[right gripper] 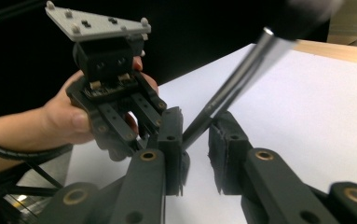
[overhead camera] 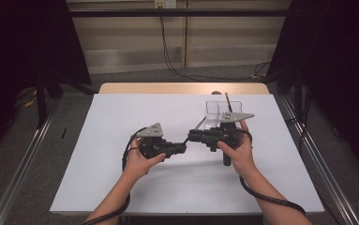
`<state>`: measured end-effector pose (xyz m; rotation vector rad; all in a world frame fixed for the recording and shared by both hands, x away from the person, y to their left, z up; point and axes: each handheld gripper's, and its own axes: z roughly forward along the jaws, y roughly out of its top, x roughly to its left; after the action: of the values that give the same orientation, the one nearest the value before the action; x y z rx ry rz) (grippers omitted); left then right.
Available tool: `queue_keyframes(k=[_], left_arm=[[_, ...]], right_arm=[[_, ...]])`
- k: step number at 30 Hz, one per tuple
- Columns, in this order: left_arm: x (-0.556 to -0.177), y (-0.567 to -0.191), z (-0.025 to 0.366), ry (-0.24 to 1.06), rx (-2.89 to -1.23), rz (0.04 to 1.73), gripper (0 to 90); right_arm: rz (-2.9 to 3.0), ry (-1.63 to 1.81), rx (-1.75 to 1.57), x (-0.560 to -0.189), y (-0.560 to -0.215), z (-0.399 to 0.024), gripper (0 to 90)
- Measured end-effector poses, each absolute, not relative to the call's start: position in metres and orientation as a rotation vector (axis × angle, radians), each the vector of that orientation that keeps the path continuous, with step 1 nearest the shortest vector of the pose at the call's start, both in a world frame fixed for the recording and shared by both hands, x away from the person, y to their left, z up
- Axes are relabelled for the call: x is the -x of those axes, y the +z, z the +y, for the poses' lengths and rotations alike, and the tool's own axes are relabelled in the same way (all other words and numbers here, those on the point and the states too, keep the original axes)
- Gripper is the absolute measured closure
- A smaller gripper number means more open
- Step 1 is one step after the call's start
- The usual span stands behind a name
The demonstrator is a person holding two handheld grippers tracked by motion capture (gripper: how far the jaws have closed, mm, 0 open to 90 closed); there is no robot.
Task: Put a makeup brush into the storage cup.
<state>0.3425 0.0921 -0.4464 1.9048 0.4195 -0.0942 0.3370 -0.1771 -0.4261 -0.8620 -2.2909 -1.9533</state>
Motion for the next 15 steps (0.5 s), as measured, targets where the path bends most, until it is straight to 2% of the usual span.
queue_keyframes(k=[7, 15], left_arm=[[-0.342, -0.448, 0.083, -0.104, -1.904, 0.419, 83.9], [-0.344, -0.455, 0.076, -0.139, -1.857, 0.445, 83.2]], right_arm=[[-2.211, -1.966, 0.876, -0.339, -0.423, -0.176, 82.4], [-2.223, -1.979, 0.864, -0.34, -0.421, -0.171, 84.1]])
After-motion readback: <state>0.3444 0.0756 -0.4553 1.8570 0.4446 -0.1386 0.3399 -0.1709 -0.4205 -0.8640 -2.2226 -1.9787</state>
